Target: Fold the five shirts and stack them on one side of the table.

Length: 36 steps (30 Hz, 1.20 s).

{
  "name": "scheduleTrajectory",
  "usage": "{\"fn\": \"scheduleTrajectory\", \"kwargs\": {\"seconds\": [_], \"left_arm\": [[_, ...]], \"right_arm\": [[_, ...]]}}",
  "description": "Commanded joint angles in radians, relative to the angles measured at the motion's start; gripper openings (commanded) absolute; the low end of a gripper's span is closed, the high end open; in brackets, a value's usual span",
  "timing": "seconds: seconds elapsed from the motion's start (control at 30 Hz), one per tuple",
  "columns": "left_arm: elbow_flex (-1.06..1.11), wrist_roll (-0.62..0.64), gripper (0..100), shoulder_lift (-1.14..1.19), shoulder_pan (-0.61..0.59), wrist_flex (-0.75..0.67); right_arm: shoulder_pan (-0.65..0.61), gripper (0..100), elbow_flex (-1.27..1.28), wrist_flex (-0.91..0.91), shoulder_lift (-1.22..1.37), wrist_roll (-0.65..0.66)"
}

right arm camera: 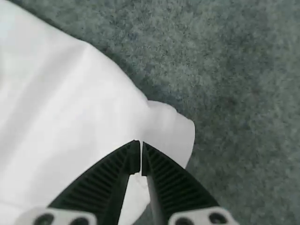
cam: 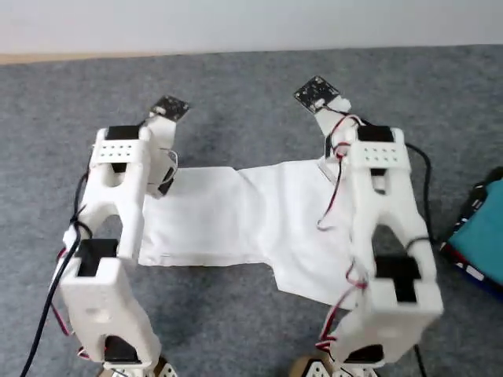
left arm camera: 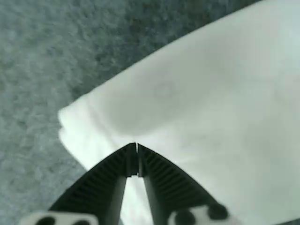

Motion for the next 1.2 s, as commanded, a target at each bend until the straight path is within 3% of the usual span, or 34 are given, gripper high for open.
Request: {"fn": "scheduleTrajectory", "kwargs": {"seconds": [0.0,0.37,0.67,0.93,1.17], "left_arm": [[-0.024,0.009,1,0.023,-0.003,-0.008],[-0.024,0.006,1,0.048,-0.083,-0.008],[-0.033,0.006,1,0.041,-0.087,-0.005],[-0.229,0.009,1,0.041,-0.089,0.21],[-0.447,0.012,1,0.041,-0.086,0.351]], "right_arm": [[0.008,1.0,-0.166,-0.016,0.114,-0.012],[0.113,1.0,-0.385,-0.007,0.369,-0.006],[0.137,1.0,-0.4,-0.007,0.363,0.028],[0.124,1.0,-0.4,0.001,0.246,0.028],[0.073,1.0,-0.4,0.117,0.15,0.023]]}}
